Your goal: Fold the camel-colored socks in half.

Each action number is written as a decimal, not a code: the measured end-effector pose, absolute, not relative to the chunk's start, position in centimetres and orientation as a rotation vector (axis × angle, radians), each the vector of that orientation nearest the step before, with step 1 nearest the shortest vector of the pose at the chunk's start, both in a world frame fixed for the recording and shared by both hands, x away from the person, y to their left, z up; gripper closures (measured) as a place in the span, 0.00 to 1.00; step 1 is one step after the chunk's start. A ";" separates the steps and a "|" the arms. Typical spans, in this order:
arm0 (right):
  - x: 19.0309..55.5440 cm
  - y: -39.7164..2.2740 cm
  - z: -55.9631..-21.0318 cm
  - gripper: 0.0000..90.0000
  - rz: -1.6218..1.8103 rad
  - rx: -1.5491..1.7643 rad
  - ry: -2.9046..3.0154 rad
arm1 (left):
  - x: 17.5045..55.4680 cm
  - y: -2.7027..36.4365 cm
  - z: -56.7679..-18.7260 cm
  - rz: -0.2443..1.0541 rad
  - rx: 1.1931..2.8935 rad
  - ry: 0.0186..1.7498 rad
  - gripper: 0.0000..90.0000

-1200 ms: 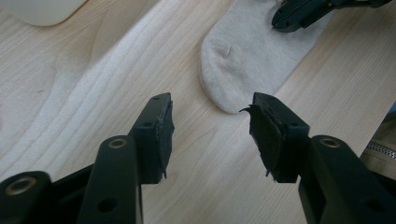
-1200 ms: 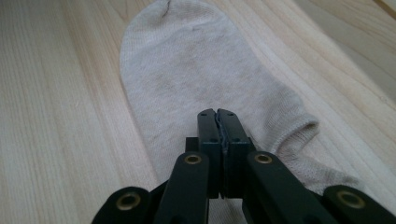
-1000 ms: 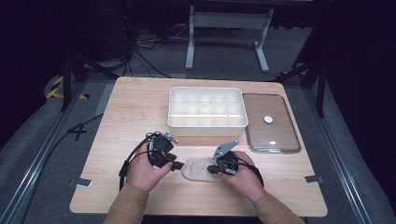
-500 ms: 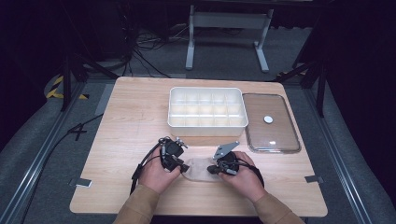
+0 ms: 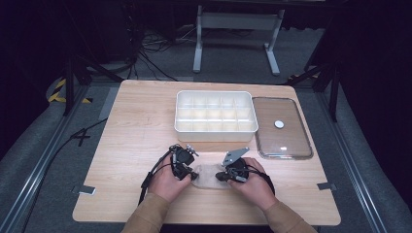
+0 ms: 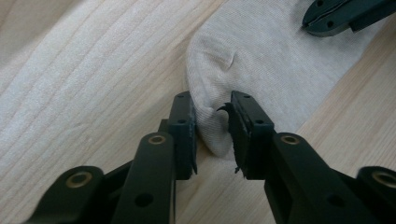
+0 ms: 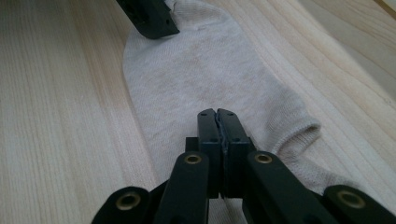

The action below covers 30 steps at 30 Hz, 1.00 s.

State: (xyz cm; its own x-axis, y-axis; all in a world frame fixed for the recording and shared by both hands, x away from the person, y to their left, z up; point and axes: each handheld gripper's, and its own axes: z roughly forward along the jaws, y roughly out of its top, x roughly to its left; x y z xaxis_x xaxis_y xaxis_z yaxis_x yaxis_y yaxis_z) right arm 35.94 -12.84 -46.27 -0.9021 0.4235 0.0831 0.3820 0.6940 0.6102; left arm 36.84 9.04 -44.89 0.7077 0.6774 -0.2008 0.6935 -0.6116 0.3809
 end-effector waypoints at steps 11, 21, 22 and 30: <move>35.8 -13.0 -46.1 1.00 0.994 0.665 2.815 | 36.6 9.0 -44.7 -0.081 2.462 1.065 0.95; 35.8 -13.0 -46.4 1.00 1.015 0.677 2.798 | 35.8 9.2 -42.1 -0.087 2.443 1.015 0.95; 35.8 -12.9 -46.4 1.00 1.018 0.675 2.802 | 35.7 9.2 -41.9 -0.083 2.434 1.002 0.95; 35.5 -12.2 -46.4 1.00 1.029 0.640 2.821 | 35.1 9.2 -40.2 -0.074 2.398 0.940 0.95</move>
State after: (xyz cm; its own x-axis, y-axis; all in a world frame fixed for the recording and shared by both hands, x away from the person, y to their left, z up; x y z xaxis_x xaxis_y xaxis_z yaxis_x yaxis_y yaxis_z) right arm 35.51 -12.18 -46.42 -0.9107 0.4064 0.0739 0.3586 0.6890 0.6298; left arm 35.13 9.22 -40.20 0.7529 0.6111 -0.2443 0.6418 -0.5994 0.4784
